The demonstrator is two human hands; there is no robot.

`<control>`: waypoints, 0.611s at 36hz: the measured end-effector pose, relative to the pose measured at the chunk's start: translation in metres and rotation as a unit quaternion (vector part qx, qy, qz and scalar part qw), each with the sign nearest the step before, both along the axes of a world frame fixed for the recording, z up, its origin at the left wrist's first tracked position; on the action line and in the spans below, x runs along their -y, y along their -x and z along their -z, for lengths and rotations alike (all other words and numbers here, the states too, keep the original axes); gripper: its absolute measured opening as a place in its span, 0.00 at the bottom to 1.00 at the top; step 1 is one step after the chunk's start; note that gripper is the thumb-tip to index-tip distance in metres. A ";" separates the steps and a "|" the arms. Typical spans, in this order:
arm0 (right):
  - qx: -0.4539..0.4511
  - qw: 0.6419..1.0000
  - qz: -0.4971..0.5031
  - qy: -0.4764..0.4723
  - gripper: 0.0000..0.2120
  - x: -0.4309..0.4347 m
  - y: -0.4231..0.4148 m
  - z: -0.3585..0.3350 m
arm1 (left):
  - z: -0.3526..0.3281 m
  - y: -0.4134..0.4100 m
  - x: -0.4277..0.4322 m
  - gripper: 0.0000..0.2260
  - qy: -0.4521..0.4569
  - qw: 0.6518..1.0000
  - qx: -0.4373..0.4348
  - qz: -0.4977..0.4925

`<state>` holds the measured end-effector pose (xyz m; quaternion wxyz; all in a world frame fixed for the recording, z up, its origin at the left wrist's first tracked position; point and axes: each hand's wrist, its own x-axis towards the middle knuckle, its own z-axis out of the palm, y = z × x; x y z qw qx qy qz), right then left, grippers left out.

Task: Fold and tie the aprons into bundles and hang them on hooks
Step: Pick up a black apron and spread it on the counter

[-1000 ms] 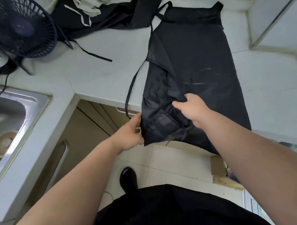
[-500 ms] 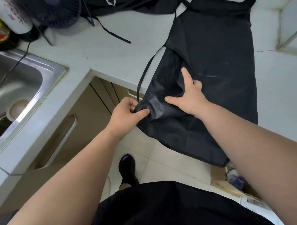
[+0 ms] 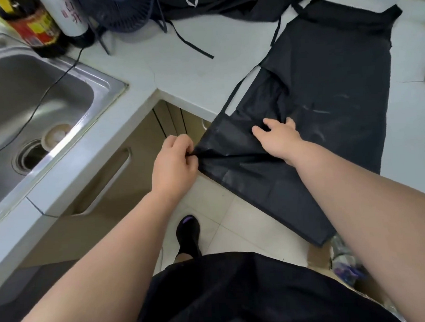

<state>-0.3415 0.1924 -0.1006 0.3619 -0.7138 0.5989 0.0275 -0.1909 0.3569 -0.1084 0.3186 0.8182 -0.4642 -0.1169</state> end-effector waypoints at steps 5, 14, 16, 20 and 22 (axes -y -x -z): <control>-0.010 1.000 -0.005 0.009 0.27 0.001 0.001 0.002 | 0.019 0.000 -0.016 0.10 -0.012 0.999 0.007 0.052; 0.075 0.995 0.070 -0.011 0.26 0.008 0.008 0.005 | 0.035 -0.017 -0.018 0.14 -0.344 0.925 -0.090 0.133; 0.105 0.990 0.089 -0.033 0.28 0.009 0.011 0.000 | 0.033 -0.019 -0.014 0.15 -0.362 0.919 -0.079 0.136; 0.141 0.980 0.128 -0.065 0.29 0.015 0.018 -0.009 | 0.018 -0.017 0.005 0.14 -0.307 0.941 -0.078 0.119; 0.142 0.979 0.128 -0.070 0.30 0.020 0.022 -0.010 | 0.011 -0.016 0.019 0.13 -0.279 0.949 -0.074 0.124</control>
